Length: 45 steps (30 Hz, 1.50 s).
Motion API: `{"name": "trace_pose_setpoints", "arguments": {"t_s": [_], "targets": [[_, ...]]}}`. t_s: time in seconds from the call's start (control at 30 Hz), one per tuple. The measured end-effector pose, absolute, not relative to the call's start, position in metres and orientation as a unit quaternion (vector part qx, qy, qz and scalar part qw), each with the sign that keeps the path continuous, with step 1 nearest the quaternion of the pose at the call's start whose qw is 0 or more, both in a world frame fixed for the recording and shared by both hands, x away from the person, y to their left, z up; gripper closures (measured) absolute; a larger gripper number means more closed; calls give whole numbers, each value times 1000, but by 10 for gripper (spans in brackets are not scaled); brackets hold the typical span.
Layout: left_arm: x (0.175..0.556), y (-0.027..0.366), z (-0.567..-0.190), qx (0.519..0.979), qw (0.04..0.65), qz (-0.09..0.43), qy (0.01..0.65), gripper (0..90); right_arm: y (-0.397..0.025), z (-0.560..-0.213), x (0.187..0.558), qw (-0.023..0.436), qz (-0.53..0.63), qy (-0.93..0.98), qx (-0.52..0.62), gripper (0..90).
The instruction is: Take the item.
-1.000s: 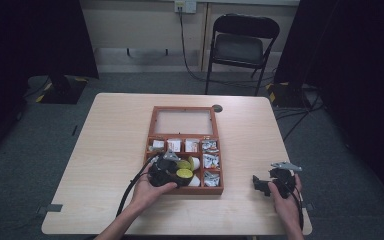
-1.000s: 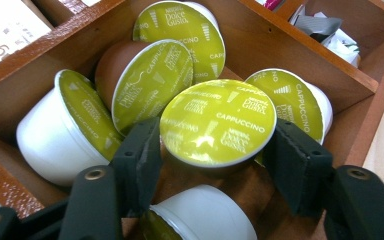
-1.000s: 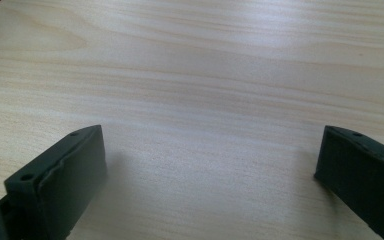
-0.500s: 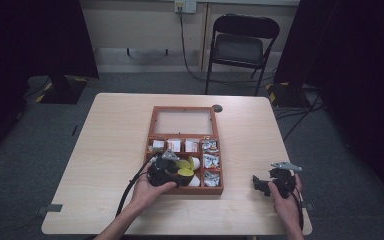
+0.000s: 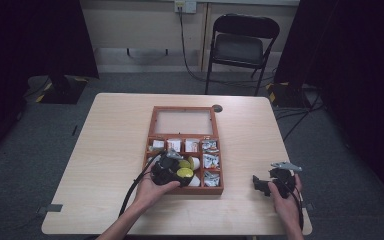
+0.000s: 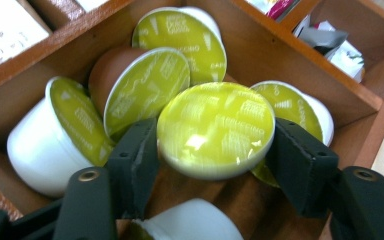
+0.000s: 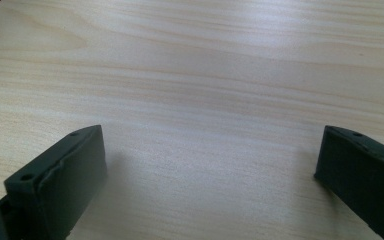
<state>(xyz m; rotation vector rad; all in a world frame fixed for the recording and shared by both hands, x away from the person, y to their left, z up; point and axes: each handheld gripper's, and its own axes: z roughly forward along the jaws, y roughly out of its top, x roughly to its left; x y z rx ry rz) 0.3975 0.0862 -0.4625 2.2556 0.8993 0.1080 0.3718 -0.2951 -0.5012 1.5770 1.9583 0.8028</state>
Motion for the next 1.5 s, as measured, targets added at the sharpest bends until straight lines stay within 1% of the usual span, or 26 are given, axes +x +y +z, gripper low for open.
{"name": "trace_pose_setpoints", "arguments": {"t_s": [0.07, 0.1, 0.13, 0.47, 1.03, 1.3, 1.5], "targets": [[397, 86, -463, 872, 342, 46, 347, 347, -295, -501, 372, 249, 295, 719, 579, 0], [398, 86, -463, 872, 340, 47, 348, 385, -295, -501, 372, 249, 295, 719, 579, 0], [398, 87, -463, 871, 342, 45, 351, 393, -295, -501, 372, 249, 295, 719, 579, 0], [397, 88, -463, 871, 344, 47, 348, 395, -295, -501, 372, 248, 295, 719, 579, 0], [394, 91, -458, 863, 367, 45, 343, 395, -295, -501, 372, 249, 295, 719, 579, 0], [394, 93, -458, 866, 363, 49, 341, 395, -295, -501, 372, 249, 295, 719, 579, 0], [395, 95, -456, 862, 370, 49, 343, 395, -295, -501, 372, 249, 295, 719, 579, 0]]}}
